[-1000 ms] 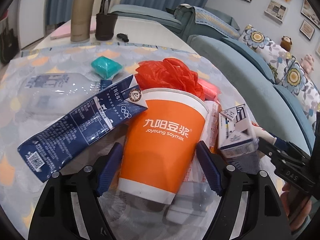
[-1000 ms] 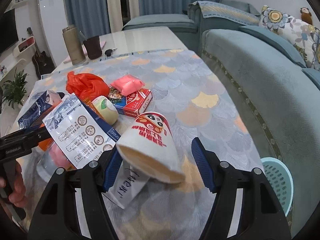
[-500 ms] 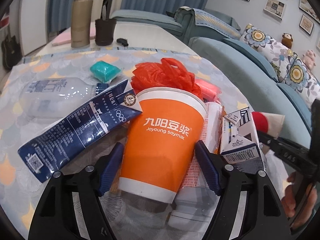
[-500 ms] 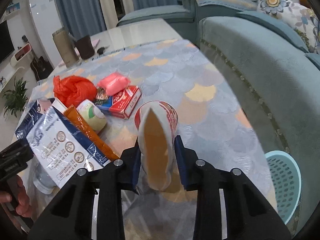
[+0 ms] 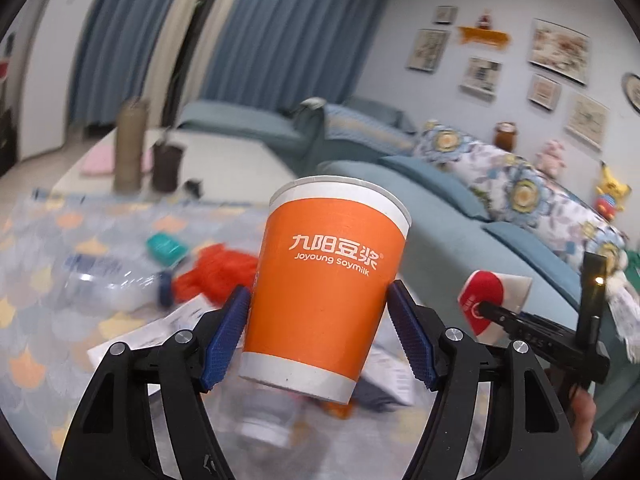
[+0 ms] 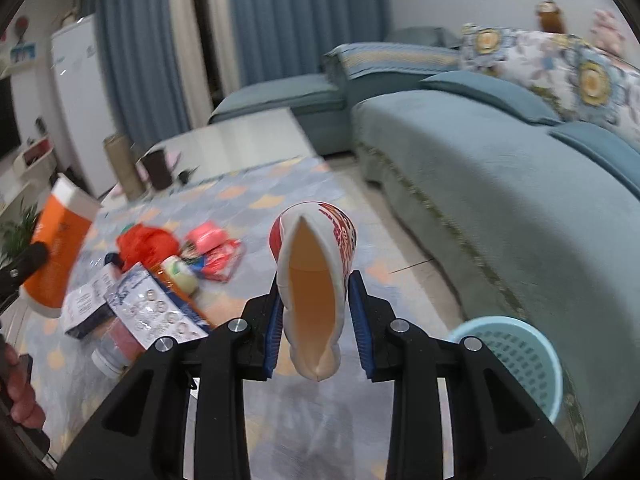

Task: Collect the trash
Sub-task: 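Carry both cups over the blue wastebasket and open both tools to drop them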

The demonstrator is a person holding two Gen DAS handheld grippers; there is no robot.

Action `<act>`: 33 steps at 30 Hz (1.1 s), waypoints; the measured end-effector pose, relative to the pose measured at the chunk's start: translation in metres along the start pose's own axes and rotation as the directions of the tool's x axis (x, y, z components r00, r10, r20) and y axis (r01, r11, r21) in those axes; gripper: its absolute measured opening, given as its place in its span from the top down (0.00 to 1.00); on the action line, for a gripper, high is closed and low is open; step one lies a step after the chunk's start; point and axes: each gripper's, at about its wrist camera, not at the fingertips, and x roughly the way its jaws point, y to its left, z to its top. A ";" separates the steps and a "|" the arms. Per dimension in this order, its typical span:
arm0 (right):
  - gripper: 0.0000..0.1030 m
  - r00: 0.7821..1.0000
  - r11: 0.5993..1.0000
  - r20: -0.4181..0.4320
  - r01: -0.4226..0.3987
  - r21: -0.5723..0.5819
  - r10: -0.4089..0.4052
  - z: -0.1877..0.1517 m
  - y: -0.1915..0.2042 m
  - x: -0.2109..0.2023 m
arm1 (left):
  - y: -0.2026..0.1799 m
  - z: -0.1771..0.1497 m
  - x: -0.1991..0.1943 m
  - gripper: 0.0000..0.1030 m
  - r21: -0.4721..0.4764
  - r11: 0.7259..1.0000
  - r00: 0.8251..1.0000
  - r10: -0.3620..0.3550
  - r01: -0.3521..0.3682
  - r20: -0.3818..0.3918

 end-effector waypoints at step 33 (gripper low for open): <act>0.70 0.879 0.838 -0.461 0.339 0.427 -0.121 -0.176 -0.274 0.033 | -0.270 -0.136 0.211 0.30 0.100 0.931 0.813 -0.251 0.352 -0.526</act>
